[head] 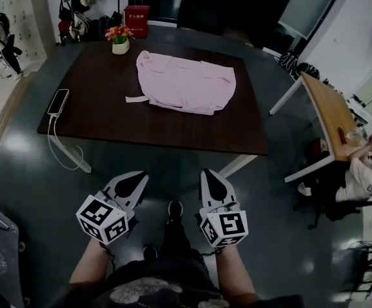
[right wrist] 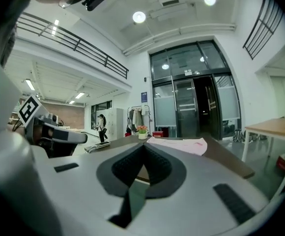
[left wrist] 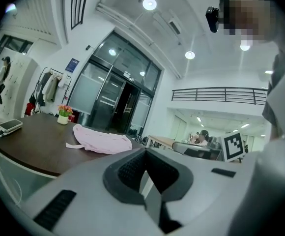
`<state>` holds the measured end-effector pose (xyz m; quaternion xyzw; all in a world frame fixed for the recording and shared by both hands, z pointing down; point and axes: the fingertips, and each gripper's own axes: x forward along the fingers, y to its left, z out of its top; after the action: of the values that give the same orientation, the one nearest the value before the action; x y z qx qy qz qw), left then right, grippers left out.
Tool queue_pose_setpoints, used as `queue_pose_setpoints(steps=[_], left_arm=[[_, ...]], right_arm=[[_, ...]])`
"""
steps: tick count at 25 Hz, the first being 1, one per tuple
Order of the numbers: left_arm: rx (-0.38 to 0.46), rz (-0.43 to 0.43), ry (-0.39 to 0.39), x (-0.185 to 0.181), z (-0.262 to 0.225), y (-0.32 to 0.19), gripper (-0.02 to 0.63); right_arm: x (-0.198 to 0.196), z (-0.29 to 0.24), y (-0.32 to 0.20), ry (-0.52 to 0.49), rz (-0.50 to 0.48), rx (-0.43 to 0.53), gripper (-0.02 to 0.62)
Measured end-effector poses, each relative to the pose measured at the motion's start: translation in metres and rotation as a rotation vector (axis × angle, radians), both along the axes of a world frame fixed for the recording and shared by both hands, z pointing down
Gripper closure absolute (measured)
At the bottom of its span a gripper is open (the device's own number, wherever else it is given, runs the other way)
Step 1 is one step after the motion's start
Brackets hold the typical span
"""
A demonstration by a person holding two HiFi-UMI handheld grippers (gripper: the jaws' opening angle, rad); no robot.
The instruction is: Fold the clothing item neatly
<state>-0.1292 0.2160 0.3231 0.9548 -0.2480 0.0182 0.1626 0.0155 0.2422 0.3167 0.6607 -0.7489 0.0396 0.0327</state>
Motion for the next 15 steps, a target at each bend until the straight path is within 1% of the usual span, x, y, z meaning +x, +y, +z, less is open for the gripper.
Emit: queue_pose_setpoints(steps=[3,6,10,15], left_arm=[[-0.007,-0.002,0.003,-0.017,0.001,0.015,0.595],[-0.02,-0.006,0.007,-0.028,0.004,0.025,0.595],[-0.02,0.011,-0.005,-0.03,0.008,0.039,0.595],[0.0,0.029,0.009,-0.031,0.001,0.055,0.595]], right_arm=[[-0.008,0.004,0.02,-0.011,0.026,-0.017,0.603],[-0.018,0.007,0.036,0.005,0.038,-0.029,0.603],[-0.019,0.01,0.053,0.012,0.065,-0.037,0.603],[-0.015,0.01,0.07,0.002,0.096,-0.039,0.603]])
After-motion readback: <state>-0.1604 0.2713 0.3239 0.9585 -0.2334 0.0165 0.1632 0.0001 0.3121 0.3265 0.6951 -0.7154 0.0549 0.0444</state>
